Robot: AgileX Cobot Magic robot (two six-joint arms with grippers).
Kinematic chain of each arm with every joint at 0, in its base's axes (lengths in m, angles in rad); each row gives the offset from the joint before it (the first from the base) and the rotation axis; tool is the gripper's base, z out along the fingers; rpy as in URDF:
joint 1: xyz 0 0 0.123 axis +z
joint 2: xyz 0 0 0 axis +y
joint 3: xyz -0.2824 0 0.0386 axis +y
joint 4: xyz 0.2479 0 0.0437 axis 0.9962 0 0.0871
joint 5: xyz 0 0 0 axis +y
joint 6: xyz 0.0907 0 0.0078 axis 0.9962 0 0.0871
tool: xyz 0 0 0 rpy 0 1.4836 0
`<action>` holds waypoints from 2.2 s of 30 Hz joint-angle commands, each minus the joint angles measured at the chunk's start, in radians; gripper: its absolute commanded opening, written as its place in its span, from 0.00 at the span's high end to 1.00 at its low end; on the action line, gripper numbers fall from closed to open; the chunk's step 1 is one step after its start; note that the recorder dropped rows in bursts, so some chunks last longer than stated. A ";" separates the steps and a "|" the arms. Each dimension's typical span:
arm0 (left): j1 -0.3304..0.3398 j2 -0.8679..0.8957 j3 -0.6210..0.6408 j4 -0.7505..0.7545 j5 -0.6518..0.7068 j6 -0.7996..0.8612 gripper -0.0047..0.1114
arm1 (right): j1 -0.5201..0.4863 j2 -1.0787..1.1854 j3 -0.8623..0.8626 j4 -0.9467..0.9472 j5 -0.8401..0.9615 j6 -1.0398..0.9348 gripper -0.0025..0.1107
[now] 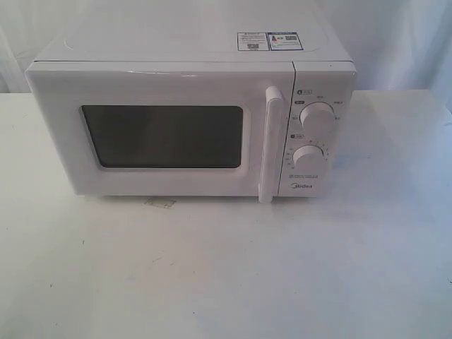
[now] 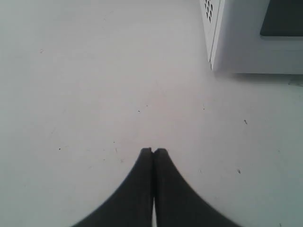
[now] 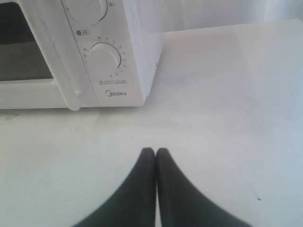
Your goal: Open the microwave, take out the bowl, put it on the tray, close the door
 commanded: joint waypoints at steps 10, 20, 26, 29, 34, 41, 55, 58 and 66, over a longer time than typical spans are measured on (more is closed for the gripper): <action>0.003 -0.005 0.003 -0.003 0.000 -0.001 0.96 | -0.007 -0.005 0.005 -0.001 -0.208 -0.012 0.98; 0.003 -0.005 0.003 -0.003 0.000 -0.001 0.96 | -0.007 -0.005 0.005 -0.001 -0.452 -0.011 0.98; 0.003 -0.005 0.003 -0.003 0.000 -0.001 0.96 | -0.007 -0.005 0.005 -0.001 -0.875 0.045 0.98; 0.003 -0.005 0.003 -0.003 0.000 -0.001 0.96 | -0.007 -0.005 -0.106 -0.001 -0.846 0.097 0.98; 0.003 -0.005 0.003 -0.003 0.000 -0.001 0.96 | -0.007 0.091 -0.344 -0.025 -0.612 0.102 0.98; 0.003 -0.005 0.003 -0.003 0.000 -0.001 0.96 | -0.007 0.439 -0.585 0.078 0.073 0.062 0.98; 0.003 -0.005 0.003 -0.003 0.000 -0.001 0.96 | -0.007 1.010 -0.591 0.607 0.188 -0.469 0.98; 0.003 -0.005 0.003 -0.003 0.000 -0.001 0.96 | -0.007 1.056 -0.591 1.024 0.244 -0.915 0.98; 0.003 -0.005 0.003 -0.003 0.000 -0.001 0.96 | -0.007 1.077 -0.585 1.489 0.548 -1.754 0.98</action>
